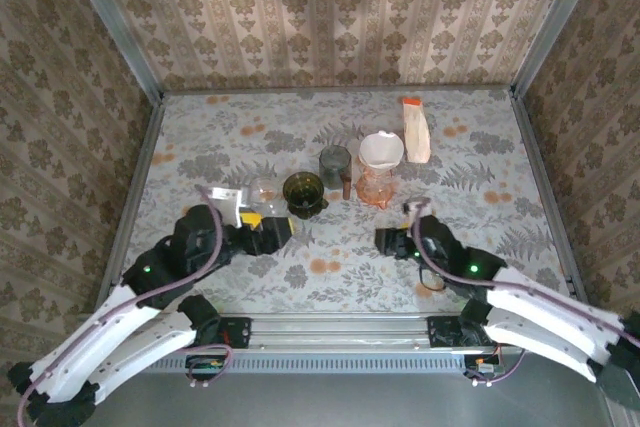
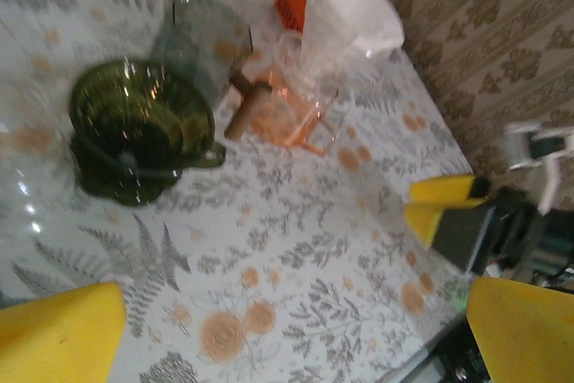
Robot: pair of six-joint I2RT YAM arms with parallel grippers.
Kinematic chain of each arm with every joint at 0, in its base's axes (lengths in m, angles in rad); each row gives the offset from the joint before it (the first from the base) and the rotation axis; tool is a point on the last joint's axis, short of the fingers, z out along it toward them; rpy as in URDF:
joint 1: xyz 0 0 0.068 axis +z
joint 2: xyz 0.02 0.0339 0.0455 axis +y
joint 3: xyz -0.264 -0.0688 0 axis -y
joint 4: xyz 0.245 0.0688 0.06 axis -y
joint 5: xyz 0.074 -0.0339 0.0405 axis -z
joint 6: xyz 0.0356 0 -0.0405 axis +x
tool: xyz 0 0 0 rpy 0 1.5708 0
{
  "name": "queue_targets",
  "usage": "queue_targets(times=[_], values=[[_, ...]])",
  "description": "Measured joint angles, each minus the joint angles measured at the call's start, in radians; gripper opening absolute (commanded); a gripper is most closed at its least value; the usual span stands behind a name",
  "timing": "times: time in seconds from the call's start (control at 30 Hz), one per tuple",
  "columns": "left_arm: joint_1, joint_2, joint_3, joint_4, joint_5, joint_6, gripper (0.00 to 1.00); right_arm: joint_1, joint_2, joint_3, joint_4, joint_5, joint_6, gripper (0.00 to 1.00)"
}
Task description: Place the coffee filter in the dripper
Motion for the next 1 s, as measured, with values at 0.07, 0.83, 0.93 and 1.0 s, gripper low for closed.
queue_targets(times=[0.07, 0.83, 0.93, 1.0], values=[[0.004, -0.028, 0.024, -0.031, -0.032, 0.033, 1.00, 0.047, 0.137, 0.075, 0.029, -0.008, -0.019, 0.71], [0.010, -0.184, 0.080, -0.185, -0.195, 0.166, 1.00, 0.235, 1.036, 0.719, 0.297, -0.269, -0.210, 0.73], [0.010, -0.184, 0.080, -0.184, -0.202, 0.170, 1.00, 0.235, 1.081, 0.767, 0.300, -0.288, -0.216, 0.73], [0.011, -0.184, 0.080, -0.185, -0.217, 0.170, 1.00, 0.235, 1.114, 0.803, 0.303, -0.300, -0.219, 0.73]])
